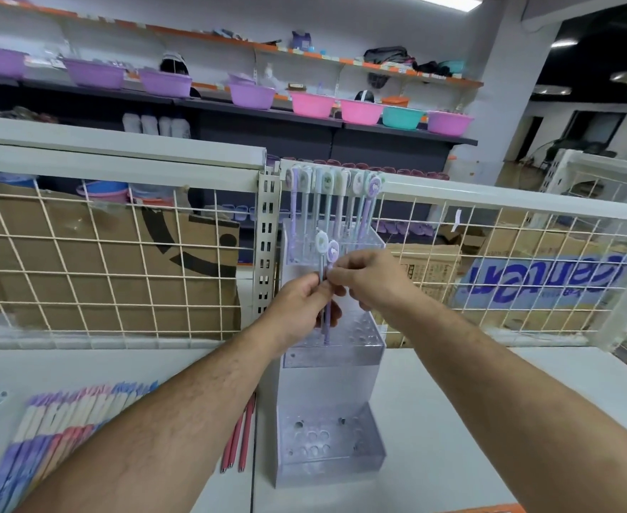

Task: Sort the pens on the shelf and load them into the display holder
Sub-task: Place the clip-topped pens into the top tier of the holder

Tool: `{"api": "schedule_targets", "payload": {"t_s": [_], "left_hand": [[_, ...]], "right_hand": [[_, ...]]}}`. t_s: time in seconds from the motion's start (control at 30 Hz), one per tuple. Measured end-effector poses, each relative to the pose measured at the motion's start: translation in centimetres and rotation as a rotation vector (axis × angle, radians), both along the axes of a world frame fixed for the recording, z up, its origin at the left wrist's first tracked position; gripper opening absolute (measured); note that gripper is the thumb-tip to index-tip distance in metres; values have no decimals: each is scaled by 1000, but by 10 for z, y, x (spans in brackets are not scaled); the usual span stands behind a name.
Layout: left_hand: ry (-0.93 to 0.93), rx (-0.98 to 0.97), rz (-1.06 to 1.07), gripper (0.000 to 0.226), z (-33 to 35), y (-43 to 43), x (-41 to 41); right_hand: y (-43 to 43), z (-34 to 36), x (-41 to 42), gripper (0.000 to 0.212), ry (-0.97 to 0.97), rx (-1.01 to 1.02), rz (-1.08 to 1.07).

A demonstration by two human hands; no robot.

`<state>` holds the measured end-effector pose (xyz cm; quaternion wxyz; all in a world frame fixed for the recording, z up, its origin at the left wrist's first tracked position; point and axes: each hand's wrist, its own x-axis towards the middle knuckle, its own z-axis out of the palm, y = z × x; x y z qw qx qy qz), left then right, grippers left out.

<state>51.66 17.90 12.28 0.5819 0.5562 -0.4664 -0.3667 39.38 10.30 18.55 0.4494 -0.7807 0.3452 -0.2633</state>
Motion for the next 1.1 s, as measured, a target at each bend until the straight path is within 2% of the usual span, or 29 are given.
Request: {"api": "schedule_targets", "payload": {"t_s": [0.13,0.4,0.63,0.83,1.1], "left_hand": [[16,13,-3,27,1,1,-3],[-64,29,54,25,-4,-1,0],[-91,6,61,26,-7,-1,1],[-105,-5,71,29,-6,0,1],[-37,-11,52,28,-6,-2,2]], "right_hand": [[-1,8,-3,13,-59,-57,-31],[-37,62,-23,13,-275,-239,-340],[-53,77,-16,18,-327,-355,-480],[-54,72,-2,13,-281,-387,-459],[-61,55,5,22,-15,-358,-388]]}}
